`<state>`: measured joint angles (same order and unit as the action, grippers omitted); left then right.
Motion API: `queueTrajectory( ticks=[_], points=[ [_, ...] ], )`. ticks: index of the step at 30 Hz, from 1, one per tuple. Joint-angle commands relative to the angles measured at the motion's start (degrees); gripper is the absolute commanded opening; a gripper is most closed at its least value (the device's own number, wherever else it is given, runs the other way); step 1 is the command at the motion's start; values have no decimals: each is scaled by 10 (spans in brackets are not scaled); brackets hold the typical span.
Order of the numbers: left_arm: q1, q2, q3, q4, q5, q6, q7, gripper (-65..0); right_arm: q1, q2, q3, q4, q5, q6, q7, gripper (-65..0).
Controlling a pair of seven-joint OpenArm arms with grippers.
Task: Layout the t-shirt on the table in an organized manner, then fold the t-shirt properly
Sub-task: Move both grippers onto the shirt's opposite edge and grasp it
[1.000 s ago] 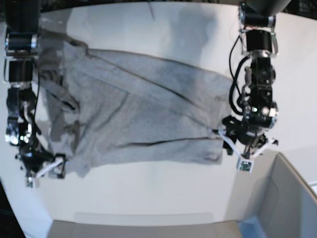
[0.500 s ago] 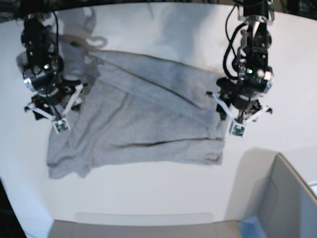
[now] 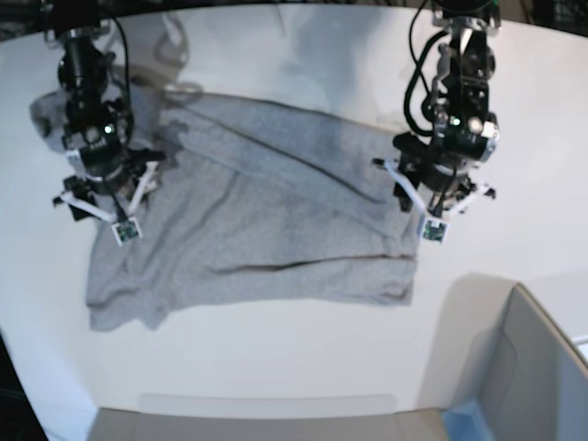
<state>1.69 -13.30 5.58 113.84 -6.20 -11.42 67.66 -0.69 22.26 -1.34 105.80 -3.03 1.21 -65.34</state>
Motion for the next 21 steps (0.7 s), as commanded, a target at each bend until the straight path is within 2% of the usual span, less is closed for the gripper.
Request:
queueTrajectory(
  ticks=[1,4,9,11,14,19,21],
  points=[
    [-7,-3,-1,10,2,2,-8,-432,17,6,-7,-6,-5,-3,10,-218],
    [-7,-3,-1,10,2,2,-8,-432,33,4,-33,-43,-7,-3,30,-218],
    [-7,-3,-1,10,2,2,-8,-432,47,1,-41,-93,-6,-3,31,-219],
    [-7,-3,-1,9,2,2,-8,-432,47,1,-41,-104,-6,-3,31,-241],
    [-8,-3,-1,9,2,2,-9,-432,47,3,-41,-112,-6,-3,31,-334],
    [-11,-3,-1,8,2,1,-9,-432,48,5,-38,-112,-9,-3,31,-563],
    [-11,-3,-1,8,2,1,-9,-432,49,6,-36,-110,-9,-4,31,-620]
  ],
)
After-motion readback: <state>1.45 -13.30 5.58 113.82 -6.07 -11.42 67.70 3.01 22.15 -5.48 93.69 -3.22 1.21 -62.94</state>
